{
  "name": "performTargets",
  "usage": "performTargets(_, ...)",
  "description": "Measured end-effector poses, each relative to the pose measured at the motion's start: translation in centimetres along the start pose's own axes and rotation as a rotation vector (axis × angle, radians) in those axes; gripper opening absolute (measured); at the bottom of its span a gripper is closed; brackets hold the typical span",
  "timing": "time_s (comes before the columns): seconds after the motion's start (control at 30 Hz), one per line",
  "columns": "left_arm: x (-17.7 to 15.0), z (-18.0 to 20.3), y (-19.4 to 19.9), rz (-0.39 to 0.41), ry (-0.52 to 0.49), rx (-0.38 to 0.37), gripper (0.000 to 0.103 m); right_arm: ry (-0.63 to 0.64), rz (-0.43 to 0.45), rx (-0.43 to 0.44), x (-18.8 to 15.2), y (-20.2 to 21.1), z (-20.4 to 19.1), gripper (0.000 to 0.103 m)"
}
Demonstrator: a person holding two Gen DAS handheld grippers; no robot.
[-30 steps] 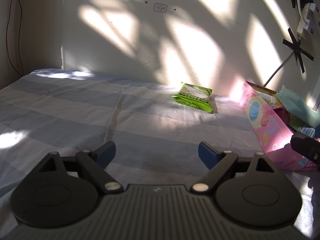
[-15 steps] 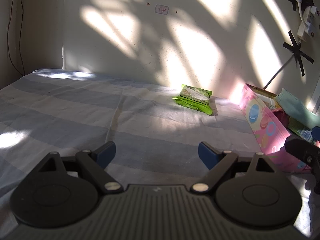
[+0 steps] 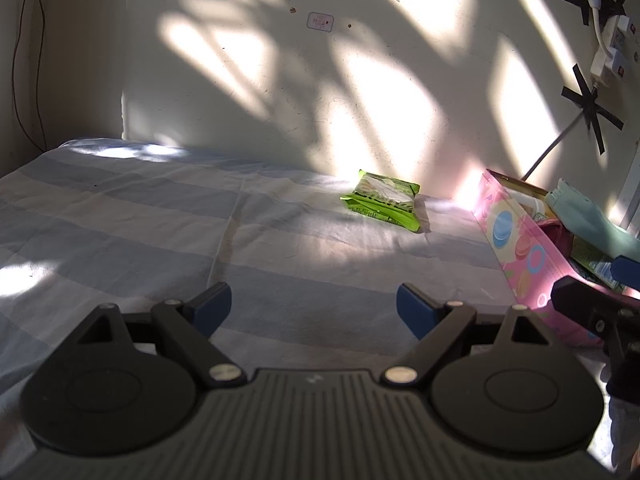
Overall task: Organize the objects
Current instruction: 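Move the right gripper toward the green tissue pack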
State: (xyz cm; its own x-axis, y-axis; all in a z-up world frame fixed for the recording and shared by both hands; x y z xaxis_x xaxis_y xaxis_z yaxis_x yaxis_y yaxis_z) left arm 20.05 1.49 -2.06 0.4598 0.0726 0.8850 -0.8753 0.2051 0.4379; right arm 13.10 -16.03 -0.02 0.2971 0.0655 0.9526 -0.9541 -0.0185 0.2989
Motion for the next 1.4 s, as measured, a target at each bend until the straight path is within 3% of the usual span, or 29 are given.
performTargets(1.03,0.2,-0.7,-0.1,-0.013,0.04,0.007,0.091,0.0,-0.066,0.041,-1.1,-3.0,-1.6,0.094)
performTargets(1.4,0.6,-2.9,-0.5,-0.021,0.128,0.053,0.091,-0.063,-0.117,0.054,0.6,-9.9,-1.8,0.092)
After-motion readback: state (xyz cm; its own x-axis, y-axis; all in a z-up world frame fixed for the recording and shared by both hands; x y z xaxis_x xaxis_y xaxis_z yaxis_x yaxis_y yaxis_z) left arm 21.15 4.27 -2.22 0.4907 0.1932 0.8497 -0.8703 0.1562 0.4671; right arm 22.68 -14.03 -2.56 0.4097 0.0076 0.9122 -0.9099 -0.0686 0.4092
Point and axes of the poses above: each gripper's, at about its wrist camera, not at the fingertips, and y roughly against the way its jaws point, z to its right, x to its top, the point moved 7 cm from there along -y, roughly the way its jaws point, and after that the axes turned 5 degrees about z, right-handed, at the moved point
